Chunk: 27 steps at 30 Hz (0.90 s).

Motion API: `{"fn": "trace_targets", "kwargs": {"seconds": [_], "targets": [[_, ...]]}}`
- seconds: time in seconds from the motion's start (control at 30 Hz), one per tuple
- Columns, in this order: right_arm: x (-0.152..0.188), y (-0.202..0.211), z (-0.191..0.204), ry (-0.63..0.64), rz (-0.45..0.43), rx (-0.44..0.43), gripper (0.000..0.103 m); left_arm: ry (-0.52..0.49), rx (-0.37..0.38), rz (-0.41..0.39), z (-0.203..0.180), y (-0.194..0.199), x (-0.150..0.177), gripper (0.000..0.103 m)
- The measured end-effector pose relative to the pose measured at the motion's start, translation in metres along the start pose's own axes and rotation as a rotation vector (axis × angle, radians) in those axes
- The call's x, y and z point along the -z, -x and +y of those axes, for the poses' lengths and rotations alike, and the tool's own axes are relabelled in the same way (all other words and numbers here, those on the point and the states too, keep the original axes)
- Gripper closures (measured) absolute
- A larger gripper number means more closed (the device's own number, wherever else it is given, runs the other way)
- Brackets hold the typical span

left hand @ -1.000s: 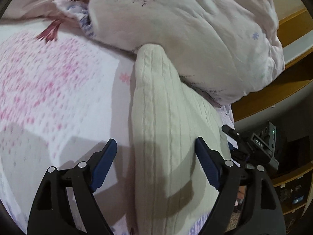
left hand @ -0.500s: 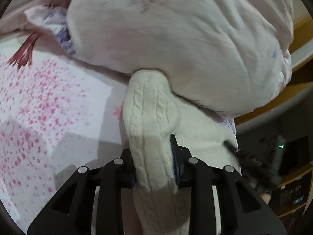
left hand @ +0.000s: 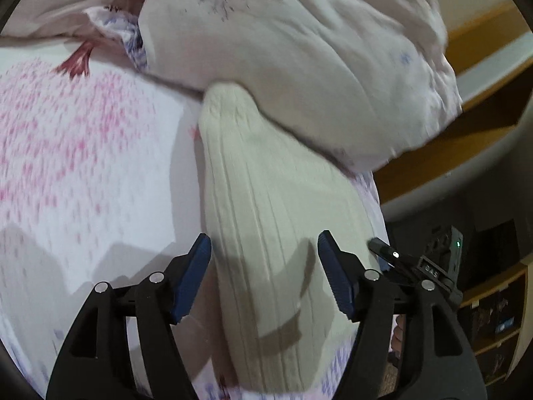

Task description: Fold small clothes

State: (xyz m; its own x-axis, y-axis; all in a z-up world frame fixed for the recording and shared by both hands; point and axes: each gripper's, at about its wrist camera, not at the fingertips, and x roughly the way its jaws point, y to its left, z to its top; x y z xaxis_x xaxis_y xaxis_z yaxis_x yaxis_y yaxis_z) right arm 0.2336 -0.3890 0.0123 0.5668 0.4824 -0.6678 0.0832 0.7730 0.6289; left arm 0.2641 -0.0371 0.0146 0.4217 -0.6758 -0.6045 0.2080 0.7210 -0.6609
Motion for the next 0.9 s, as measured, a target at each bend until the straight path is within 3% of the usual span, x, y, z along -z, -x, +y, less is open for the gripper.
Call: {"fn": "trace_targets", "kwargs": {"seconds": [0.03, 0.1, 0.23, 0.3, 0.37, 0.43, 0.53, 0.63, 0.9], "targets": [[0.004, -0.003, 0.001, 0.011, 0.002, 0.006, 0.091, -0.014, -0.013, 0.004, -0.003, 0.0, 0.008, 0.036], [0.01, 0.001, 0.0, 0.013, -0.048, 0.07, 0.096, -0.057, -0.052, -0.004, -0.005, -0.001, 0.019, 0.038], [0.01, 0.01, -0.009, -0.026, -0.062, 0.105, 0.097, -0.122, -0.12, -0.031, -0.006, 0.003, 0.031, 0.037], [0.016, 0.02, -0.005, -0.005, -0.07, 0.087, 0.09, -0.118, -0.127, -0.041, -0.006, 0.007, 0.035, 0.036], [0.024, 0.028, -0.001, -0.006, -0.078, 0.063, 0.074, -0.126, -0.145, -0.056, -0.007, 0.015, 0.037, 0.031], [0.034, 0.03, 0.007, 0.0, -0.078, 0.051, 0.065, -0.141, -0.157, -0.053, -0.008, 0.016, 0.038, 0.029], [0.045, 0.029, 0.007, 0.009, -0.059, 0.067, 0.065, -0.175, -0.186, -0.036, -0.013, 0.012, 0.046, 0.029], [0.057, 0.022, 0.003, 0.02, -0.041, 0.099, 0.082, -0.214, -0.229, -0.042, -0.017, 0.009, 0.05, 0.029], [0.068, 0.017, 0.002, 0.037, -0.071, 0.122, 0.083, -0.281, -0.294, -0.056, -0.026, -0.004, 0.052, 0.028]]}}
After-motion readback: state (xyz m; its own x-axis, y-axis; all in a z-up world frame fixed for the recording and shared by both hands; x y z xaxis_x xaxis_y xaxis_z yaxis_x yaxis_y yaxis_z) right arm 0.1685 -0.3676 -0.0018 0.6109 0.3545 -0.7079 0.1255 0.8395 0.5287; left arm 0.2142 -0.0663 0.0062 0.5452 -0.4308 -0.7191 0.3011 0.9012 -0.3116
